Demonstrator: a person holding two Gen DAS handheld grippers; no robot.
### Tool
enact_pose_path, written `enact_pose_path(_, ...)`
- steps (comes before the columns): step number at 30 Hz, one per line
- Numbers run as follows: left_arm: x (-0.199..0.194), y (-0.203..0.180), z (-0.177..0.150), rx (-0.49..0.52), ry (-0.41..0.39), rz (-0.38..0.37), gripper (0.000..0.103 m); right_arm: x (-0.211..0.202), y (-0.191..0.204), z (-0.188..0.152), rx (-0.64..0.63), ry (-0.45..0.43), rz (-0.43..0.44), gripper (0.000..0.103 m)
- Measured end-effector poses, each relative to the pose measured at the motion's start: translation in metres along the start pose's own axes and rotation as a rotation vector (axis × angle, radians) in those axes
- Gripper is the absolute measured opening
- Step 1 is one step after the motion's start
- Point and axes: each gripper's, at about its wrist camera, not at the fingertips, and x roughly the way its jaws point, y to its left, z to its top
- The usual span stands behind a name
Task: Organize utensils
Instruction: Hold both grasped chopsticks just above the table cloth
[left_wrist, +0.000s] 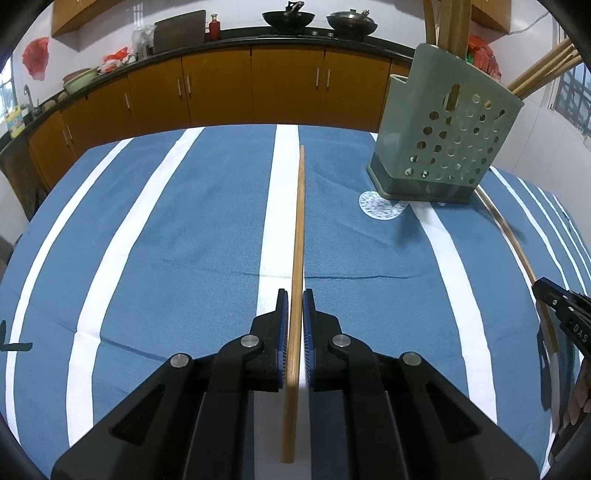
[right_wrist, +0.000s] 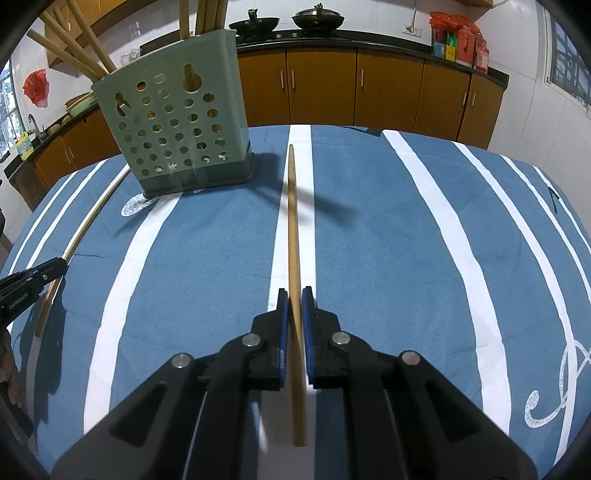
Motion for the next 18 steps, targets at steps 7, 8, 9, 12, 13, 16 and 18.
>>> enact_pose_path(7, 0.0004, 0.0017, 0.0002, -0.006, 0.000, -0.008, 0.010, 0.0001, -0.0002, 0.0002, 0.000, 0.000, 0.000, 0.010)
enact_pose_path(8, 0.0005, 0.0018, 0.0002, -0.005, 0.000, -0.008, 0.010, 0.0001, -0.0005, 0.0003, 0.001, 0.000, 0.001, 0.010)
enact_pose_path(9, 0.0002, 0.0016, 0.0002, -0.005, 0.000, -0.007, 0.010, 0.0002, -0.0003, 0.0003, 0.000, 0.000, 0.000, 0.010)
enact_pose_path(12, 0.0003, 0.0008, 0.0001, -0.004, 0.000, -0.005, 0.010, 0.0002, -0.0004, 0.0004, 0.000, 0.000, 0.000, 0.010)
enact_pose_path(13, 0.0003, 0.0010, 0.0001, -0.004, 0.000, -0.006, 0.010, 0.0002, -0.0007, 0.0004, 0.001, 0.000, 0.001, 0.010)
enact_pose_path(16, 0.0003, 0.0009, 0.0002, -0.007, 0.000, -0.008, 0.010, 0.0002, -0.0003, 0.0004, 0.000, 0.001, 0.000, 0.010)
enact_pose_path(18, 0.0003, 0.0009, 0.0001, -0.007, 0.000, -0.009, 0.010, 0.0002, -0.0004, 0.0004, 0.000, 0.001, 0.000, 0.010)
